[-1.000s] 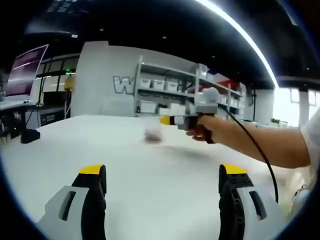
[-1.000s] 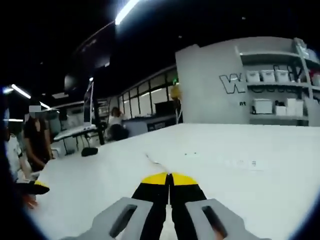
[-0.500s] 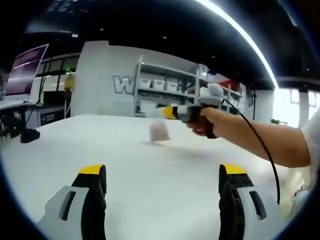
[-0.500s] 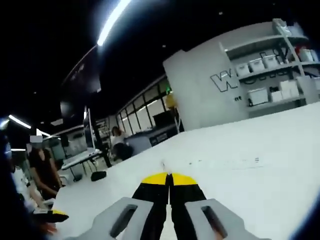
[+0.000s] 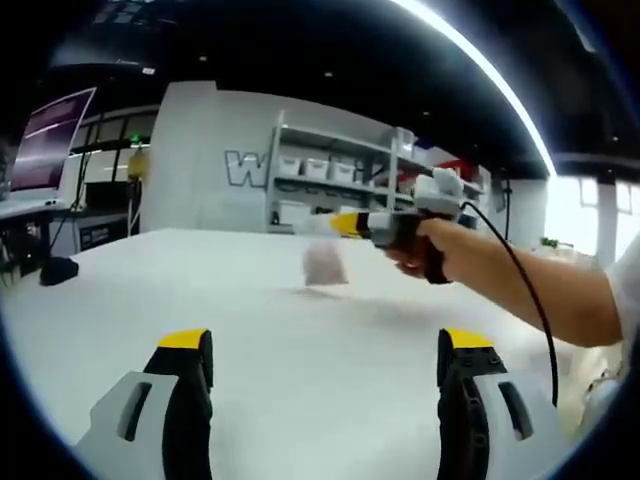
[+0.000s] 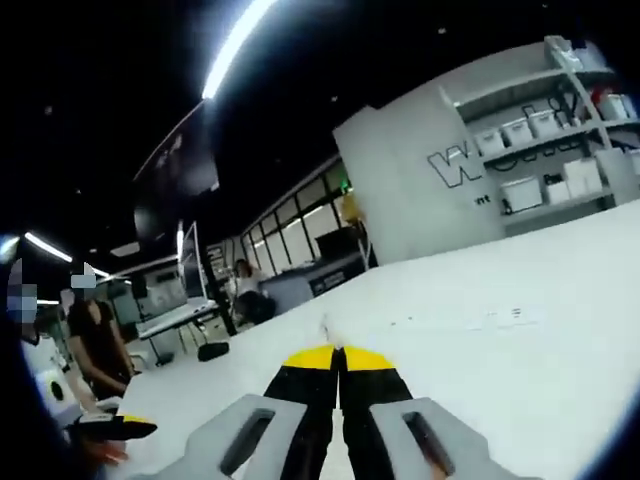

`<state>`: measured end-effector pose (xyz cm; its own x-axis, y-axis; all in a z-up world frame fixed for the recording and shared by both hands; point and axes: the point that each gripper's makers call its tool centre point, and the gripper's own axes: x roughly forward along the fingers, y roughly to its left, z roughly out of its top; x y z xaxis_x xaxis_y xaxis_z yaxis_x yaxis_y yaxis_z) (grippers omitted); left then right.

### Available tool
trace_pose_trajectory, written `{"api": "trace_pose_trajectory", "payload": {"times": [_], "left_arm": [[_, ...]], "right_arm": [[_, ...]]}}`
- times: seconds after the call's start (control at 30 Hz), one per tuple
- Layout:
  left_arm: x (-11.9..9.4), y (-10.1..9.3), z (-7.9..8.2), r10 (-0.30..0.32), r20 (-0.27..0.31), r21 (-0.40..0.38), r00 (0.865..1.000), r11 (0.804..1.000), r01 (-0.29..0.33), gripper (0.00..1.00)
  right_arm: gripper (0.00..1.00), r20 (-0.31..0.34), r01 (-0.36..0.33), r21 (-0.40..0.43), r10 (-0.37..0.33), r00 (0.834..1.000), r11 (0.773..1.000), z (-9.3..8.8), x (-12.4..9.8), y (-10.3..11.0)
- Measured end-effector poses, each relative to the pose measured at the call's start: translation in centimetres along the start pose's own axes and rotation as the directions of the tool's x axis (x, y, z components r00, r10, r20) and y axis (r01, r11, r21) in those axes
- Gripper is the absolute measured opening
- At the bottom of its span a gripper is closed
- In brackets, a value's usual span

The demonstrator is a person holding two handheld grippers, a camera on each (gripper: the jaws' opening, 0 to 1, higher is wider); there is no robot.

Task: Open the resealable bag by pulling the two sides of the seal apart until the entire bag opening is separated and visibly accessible.

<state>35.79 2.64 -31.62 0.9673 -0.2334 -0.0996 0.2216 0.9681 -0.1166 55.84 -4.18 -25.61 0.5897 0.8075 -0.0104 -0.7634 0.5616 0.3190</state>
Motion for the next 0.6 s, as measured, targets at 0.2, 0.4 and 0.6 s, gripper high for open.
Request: {"api": "trace_pose_trajectory", "payload": {"times": [0.2,0.4,0.6], "left_arm": [[0.0,0.0,-0.1,0.001,-0.004,0.002,1.0,1.0,-0.001,0.92],[0.1,0.0,0.0,0.0,-0.004,0.002,1.0,1.0,0.0,0.92],[0.0,0.0,0.0,-0.001,-0.002,0.0,1.0,1.0,0.001,0.92]], "right_arm": [[0.0,0.009,-0.015,0.002,0.015,1.0,1.0,-0.5,-1.2,0.9],[0.0,0.012,-0.024,0.011,0.024,1.0,1.0,-1.0,-1.7,1.2],[0.0,0.02,-0.024,0.01,0.024,1.0,1.0,-1.1,-2.5,1.6]]}}
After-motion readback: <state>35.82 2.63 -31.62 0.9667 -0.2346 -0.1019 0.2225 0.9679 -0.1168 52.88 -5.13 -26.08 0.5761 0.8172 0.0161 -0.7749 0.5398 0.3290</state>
